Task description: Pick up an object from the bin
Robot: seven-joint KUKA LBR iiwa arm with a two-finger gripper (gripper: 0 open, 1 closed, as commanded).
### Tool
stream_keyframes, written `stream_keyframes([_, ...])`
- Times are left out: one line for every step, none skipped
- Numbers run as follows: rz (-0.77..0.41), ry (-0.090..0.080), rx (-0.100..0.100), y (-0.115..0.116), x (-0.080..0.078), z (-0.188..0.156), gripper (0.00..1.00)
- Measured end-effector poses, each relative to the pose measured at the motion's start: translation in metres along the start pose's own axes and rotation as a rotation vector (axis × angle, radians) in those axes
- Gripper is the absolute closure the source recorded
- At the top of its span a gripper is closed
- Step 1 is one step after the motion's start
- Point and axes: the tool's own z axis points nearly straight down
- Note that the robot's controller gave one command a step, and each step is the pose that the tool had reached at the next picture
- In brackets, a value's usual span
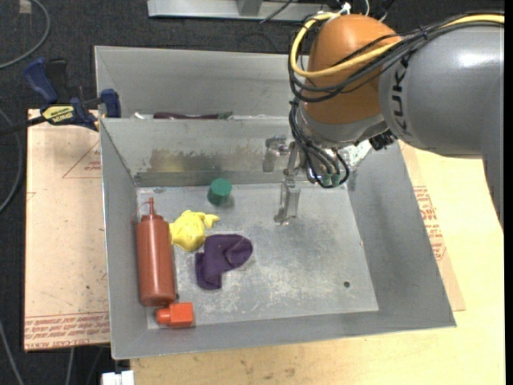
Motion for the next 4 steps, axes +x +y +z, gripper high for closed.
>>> stream_keyframes([0.001, -0.007, -0.001, 0.000, -0.001, -0.005, 0.00])
stream_keyframes([-0.034, -0.016, 0.001, 0.016, 0.009, 0.022, 0.00])
stream_keyframes([0.007, -0.008, -0.002, 0.037, 0.012, 0.062, 0.00])
stream_keyframes([0.184, -0.010, -0.002, 0.050, 0.029, 0.087, 0.00])
